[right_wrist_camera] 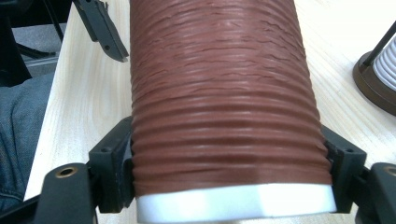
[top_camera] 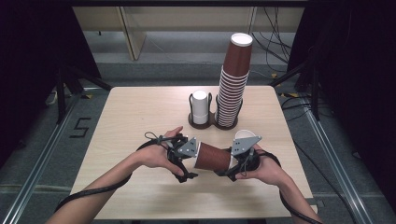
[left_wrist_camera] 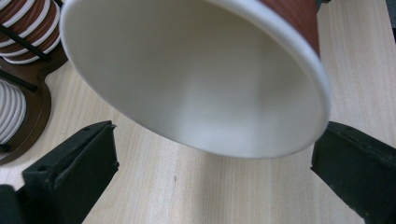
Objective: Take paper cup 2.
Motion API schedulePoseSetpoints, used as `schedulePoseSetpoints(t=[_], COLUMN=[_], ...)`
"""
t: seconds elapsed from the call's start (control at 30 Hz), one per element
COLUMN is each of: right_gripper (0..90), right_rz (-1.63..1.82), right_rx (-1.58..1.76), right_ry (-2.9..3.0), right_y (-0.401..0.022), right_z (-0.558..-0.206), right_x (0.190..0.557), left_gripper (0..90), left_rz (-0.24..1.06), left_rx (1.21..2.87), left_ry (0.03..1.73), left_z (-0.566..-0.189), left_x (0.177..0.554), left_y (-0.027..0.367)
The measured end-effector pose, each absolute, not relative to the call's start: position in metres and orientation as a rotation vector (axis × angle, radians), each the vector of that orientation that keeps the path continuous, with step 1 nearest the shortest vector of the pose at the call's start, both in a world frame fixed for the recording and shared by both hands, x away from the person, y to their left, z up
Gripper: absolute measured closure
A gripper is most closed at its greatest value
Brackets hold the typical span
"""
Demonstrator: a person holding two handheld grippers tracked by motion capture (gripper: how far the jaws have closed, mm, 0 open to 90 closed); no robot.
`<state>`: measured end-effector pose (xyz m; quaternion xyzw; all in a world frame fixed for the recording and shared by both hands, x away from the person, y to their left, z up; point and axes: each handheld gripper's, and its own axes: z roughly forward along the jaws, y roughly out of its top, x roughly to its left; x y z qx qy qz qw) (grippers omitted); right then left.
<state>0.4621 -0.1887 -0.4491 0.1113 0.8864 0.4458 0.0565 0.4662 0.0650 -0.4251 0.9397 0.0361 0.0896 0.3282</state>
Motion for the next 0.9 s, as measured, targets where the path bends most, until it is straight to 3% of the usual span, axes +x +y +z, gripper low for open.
schedulePoseSetpoints(t=[0.9], right_gripper=[24.1], right_rz=[1.367], right_rx=[0.314], right_ry=[2.687], right_y=[-0.1902], right_z=[-0.4483], right_x=[0.4601], left_gripper=[0.0], left_rz=[0.211], left_rx=[2.436], left_ry=[0.145], left_z=[-0.4238], left_x=[0.4706], left_y=[0.0617])
